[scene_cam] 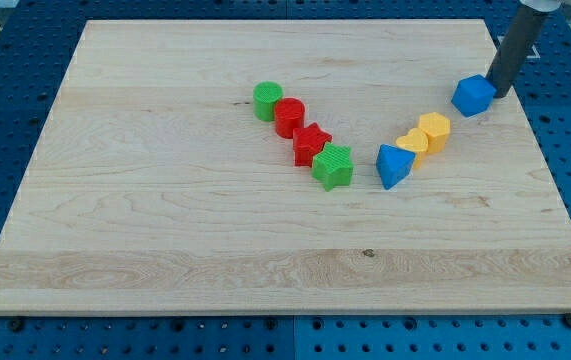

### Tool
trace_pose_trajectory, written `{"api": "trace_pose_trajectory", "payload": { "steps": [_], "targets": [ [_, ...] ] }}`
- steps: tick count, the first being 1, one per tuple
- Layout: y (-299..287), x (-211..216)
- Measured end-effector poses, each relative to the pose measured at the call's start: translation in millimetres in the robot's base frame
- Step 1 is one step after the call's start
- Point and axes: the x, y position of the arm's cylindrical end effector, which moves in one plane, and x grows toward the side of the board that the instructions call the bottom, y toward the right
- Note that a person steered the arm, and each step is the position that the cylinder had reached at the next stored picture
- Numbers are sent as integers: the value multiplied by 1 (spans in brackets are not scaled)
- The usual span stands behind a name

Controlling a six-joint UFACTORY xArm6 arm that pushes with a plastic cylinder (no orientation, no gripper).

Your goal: Move the blue cube towards yellow hexagon

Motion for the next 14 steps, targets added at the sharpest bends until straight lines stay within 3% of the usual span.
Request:
{"api": "trace_pose_trajectory", "payload": {
  "steps": [2,6,8,11,14],
  "targets": [
    [-12,-18],
    [-25,20],
    [-43,-8],
    [-53,19],
    [-65,5]
  ]
}}
